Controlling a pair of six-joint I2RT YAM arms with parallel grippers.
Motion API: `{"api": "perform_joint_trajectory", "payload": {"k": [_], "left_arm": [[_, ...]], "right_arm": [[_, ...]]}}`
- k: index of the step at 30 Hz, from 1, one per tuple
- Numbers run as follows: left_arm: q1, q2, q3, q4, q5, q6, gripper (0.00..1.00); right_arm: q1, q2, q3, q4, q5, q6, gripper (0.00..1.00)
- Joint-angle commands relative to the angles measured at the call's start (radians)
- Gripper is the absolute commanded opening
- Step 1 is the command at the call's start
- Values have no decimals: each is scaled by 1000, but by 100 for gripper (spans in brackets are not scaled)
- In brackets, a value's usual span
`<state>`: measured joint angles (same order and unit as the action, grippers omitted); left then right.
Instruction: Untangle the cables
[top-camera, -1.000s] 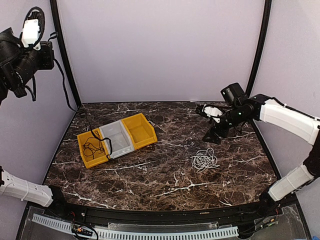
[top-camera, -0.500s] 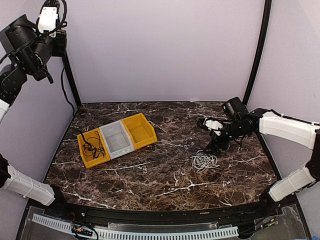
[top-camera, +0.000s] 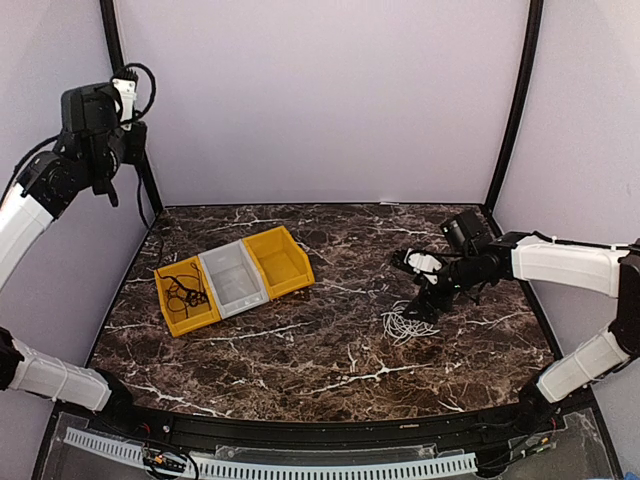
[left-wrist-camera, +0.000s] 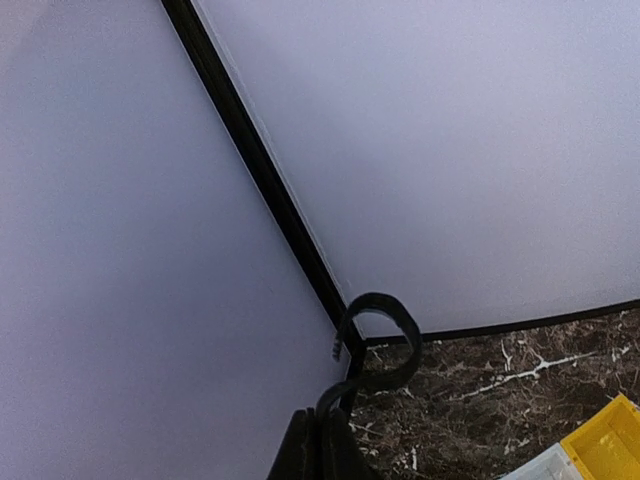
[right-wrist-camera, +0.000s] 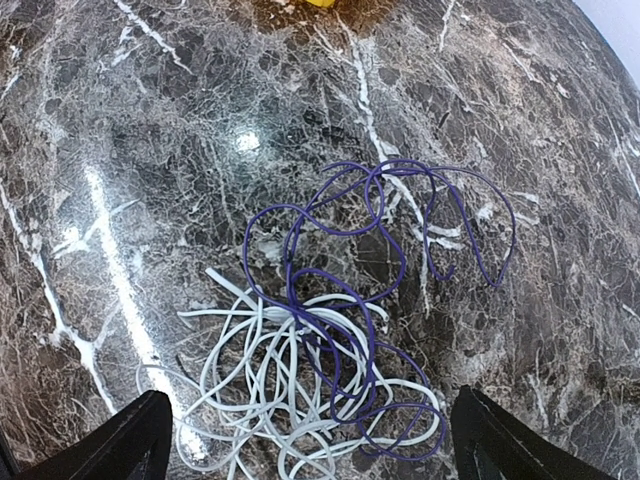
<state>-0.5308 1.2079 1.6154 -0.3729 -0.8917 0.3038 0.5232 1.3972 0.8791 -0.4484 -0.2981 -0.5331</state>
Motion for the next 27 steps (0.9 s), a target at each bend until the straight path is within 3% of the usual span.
{"api": "perform_joint_trajectory", "payload": {"k": [1, 13, 27], "left_arm": [[21, -67, -198, -182, 138, -272, 0], [22, -148, -520, -233, 352, -545, 0], [27, -31, -661, -233, 455, -605, 0]], "right_arm": [[-3, -7, -27, 52, -21, 4, 99], [-3, 50, -34, 66, -19, -9, 99], [-3, 70, -40, 66, -16, -14, 98]]}}
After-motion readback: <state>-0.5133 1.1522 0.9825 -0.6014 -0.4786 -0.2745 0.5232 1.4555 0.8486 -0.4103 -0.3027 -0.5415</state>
